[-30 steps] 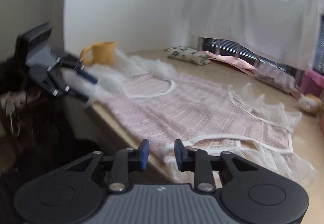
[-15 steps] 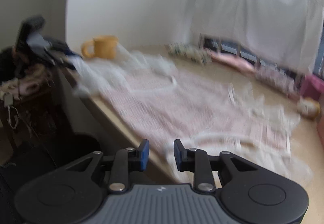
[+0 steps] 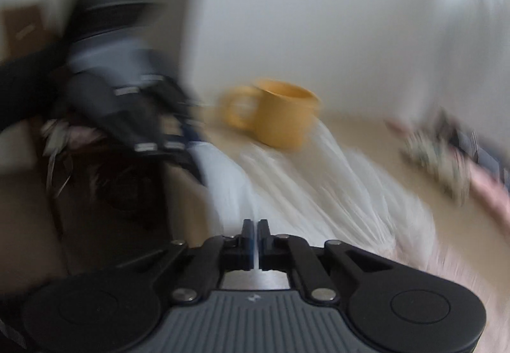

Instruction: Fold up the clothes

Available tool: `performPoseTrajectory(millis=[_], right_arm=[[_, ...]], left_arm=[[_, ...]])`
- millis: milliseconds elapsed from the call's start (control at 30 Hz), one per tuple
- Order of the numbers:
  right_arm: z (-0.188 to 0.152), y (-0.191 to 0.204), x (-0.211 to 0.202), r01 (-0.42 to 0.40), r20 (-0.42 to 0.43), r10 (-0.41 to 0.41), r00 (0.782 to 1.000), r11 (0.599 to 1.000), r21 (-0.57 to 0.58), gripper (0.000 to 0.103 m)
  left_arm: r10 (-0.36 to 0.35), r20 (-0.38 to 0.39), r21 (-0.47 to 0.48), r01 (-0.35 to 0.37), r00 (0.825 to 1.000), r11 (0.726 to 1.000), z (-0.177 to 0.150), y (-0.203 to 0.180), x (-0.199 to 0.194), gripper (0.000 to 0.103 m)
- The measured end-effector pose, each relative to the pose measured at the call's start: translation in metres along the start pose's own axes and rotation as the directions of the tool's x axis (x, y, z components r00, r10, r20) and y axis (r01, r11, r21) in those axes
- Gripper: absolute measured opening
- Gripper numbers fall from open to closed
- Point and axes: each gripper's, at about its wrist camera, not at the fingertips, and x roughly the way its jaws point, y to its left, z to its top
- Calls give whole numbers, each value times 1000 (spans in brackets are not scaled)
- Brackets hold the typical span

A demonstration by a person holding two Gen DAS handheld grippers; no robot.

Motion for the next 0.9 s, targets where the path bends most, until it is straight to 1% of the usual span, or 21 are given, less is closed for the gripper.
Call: performPoseTrajectory(millis=[67,100,133,167,233,267,333,367,400,433,500,533,567,600,667,733,767,800,833,867,900], right_arm=[[2,-15,11,18,-39,-15,999,996,88,1],[1,-18,14,30,-54,-24,998,993,111,2],[0,-17,17,46,-69,-38,997,992,117,3],[-1,-15,19,55,-84,-45,995,991,120,8],[0,-12,17,34,-85,-25,996,993,111,9],[2,-10,13,19,-78,-12,997,996,82,8],[12,-10,6,18,-46,-18,999,1000,-2,13],[17,-11,7,32,-35,-33,999,999,-42,24],[21,-13,13,38,-48,-42,998,997,-73,39],[25,-15,19,39,-64,-46,997,994,-99,47],[29,-21,38,13,-112,-26,993,994,-110,50],[31,-25,44,10,-129,-21,991,996,-91,50],[31,-27,50,-12,-144,2,990,998,-68,43],[31,-30,55,-38,-161,31,987,998,-40,9],[37,-36,54,-53,-183,58,981,998,34,0],[44,-46,42,-91,-159,97,982,995,49,0],[48,-51,36,-110,-147,117,982,992,55,3],[51,-54,32,-114,-135,119,984,992,46,22],[52,-54,35,-69,-124,67,990,998,-13,38],[53,-53,39,-33,-115,24,993,997,-69,71],[54,-52,49,-25,-127,10,992,993,-115,82]], left_arm=[[89,33,-64,-87,995,994,-3,5,-7,30],[91,65,-110,-84,994,990,-5,5,-12,32],[95,97,-156,-79,991,985,-8,4,-18,39],[91,121,-197,-66,988,978,-10,3,-20,46],[50,143,-257,-12,988,966,-11,-4,-11,55],[30,155,-286,15,987,958,-12,-8,-7,56],[0,163,-327,54,987,943,-13,-15,4,55],[13,126,-310,27,992,950,-13,-19,15,55],[36,103,-294,-4,994,956,-14,-21,21,55],[57,101,-282,-26,993,959,-17,-23,24,55],[67,104,-295,-34,992,955,-20,-23,25,55],[65,108,-311,-28,992,950,-21,-21,24,55],[66,110,-319,-28,992,947,-21,-20,24,55],[75,110,-312,-37,991,949,-21,-20,25,55],[92,110,-298,-56,990,953,-21,-21,27,55],[110,111,-284,-74,988,956,-20,-22,29,57],[119,111,-277,-84,987,957,-20,-23,30,57],[124,112,-271,-90,986,958,-19,-23,31,57],[120,116,-267,-86,986,960,-19,-23,32,57],[117,119,-269,-81,986,960,-19,-22,33,58],[118,118,-273,-82,986,958,-18,-21,34,58]])
